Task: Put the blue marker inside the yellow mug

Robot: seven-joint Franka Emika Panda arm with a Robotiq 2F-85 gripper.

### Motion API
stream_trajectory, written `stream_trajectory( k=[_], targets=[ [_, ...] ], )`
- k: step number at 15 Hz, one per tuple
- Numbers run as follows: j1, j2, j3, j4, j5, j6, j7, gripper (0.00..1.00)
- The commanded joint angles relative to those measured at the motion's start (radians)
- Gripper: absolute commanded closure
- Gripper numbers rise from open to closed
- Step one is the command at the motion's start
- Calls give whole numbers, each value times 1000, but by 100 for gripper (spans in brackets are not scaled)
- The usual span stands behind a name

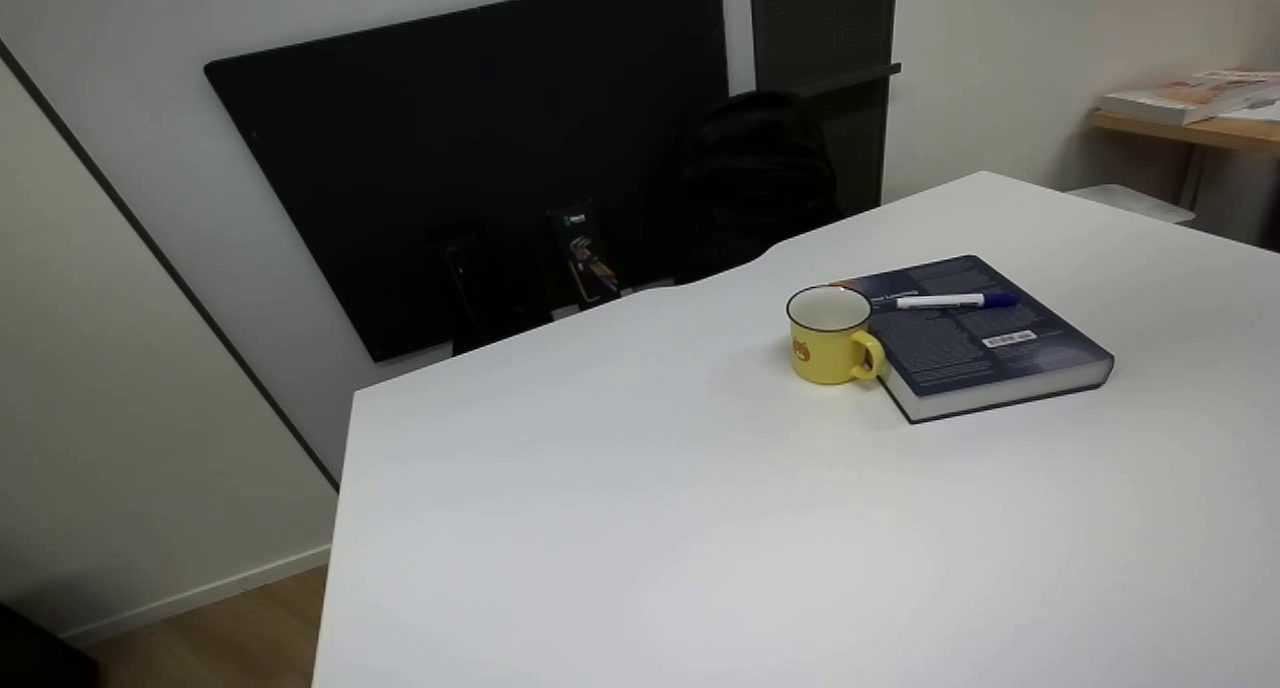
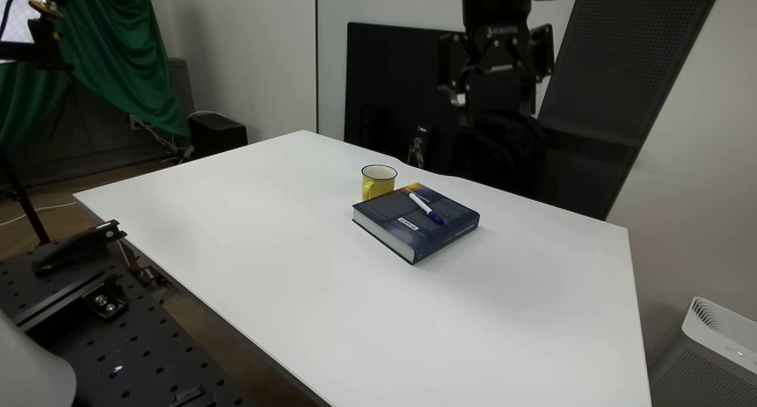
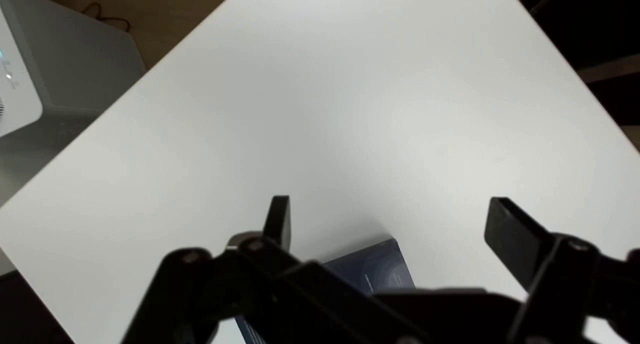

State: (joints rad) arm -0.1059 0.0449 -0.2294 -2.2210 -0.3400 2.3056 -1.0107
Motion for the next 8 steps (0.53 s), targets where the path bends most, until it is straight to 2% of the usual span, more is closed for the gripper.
stream_trajectory(
  k=[1,3,8],
  targets=[
    [-69,232,39,202,232,-15,-201,0],
    [-107,332,77,305,304,-56,-280,0],
    [-117,519,135,540,272,-158,-275,0]
  ],
)
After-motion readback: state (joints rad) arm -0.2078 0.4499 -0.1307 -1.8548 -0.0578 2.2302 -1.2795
